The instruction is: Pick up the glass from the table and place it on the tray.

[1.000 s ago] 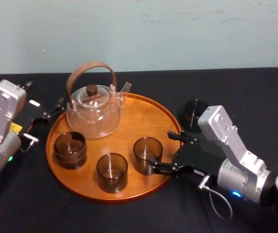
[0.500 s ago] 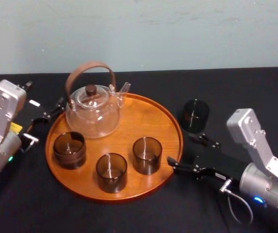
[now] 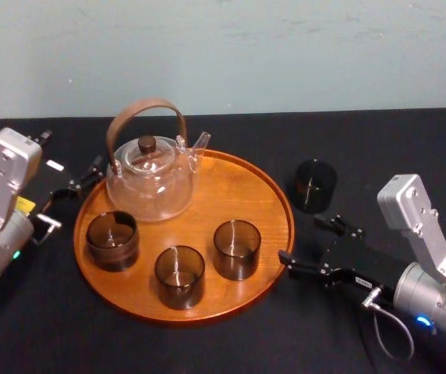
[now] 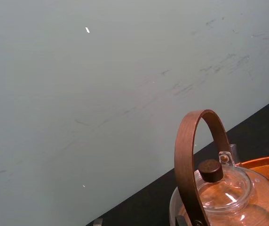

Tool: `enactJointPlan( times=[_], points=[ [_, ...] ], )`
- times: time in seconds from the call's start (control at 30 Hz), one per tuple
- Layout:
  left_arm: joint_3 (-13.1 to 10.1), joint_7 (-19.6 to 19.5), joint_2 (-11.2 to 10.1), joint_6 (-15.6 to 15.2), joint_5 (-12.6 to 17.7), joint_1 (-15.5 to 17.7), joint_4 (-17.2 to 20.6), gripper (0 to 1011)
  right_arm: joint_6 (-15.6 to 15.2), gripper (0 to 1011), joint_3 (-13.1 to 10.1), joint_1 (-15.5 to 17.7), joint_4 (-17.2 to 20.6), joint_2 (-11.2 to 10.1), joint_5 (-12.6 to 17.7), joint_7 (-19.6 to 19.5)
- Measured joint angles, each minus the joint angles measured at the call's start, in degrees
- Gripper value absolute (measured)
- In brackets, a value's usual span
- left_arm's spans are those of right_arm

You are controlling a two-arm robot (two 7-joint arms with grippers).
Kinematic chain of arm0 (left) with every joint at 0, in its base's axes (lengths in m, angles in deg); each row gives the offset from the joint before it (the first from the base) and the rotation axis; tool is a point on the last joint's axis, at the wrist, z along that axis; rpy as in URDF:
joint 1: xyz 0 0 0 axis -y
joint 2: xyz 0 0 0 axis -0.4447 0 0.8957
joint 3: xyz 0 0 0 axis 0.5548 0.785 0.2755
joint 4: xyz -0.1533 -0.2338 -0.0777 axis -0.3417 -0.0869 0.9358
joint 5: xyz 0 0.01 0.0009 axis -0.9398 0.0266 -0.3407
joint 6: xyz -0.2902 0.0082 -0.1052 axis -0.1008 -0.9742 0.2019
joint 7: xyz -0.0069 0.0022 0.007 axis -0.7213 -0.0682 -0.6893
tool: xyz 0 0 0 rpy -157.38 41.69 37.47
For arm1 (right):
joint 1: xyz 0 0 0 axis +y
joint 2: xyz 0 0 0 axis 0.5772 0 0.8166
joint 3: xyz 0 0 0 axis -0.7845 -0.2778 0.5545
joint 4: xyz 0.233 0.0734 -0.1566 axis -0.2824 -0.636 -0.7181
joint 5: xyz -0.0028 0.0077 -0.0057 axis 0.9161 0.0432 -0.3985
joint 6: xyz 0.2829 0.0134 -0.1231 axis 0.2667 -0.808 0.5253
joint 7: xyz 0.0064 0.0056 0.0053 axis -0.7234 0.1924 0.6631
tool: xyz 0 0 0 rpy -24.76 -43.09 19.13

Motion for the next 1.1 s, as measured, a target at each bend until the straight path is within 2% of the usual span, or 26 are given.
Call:
enactJointPlan(
  times=[0.2,0.67,1.1],
  points=[
    [0.00,0.00,0.00,0.00,0.00,0.00,0.00,1001,0.01,1002,-0.29,-0.50,-0.73,0.17,-0.01,-0.66],
    [0.00,0.00,0.00,0.00,0.00,0.00,0.00,1001,-2.24,1002,-1.54,-4.81,-5.58,1.41,0.06,-1.80],
    [0.00,0.00,0.00,0.00,0.00,0.00,0.00,1001,-2.34,1002,-2.48,-6.61,-8.47,2.14,0.56,-2.06]
  ],
)
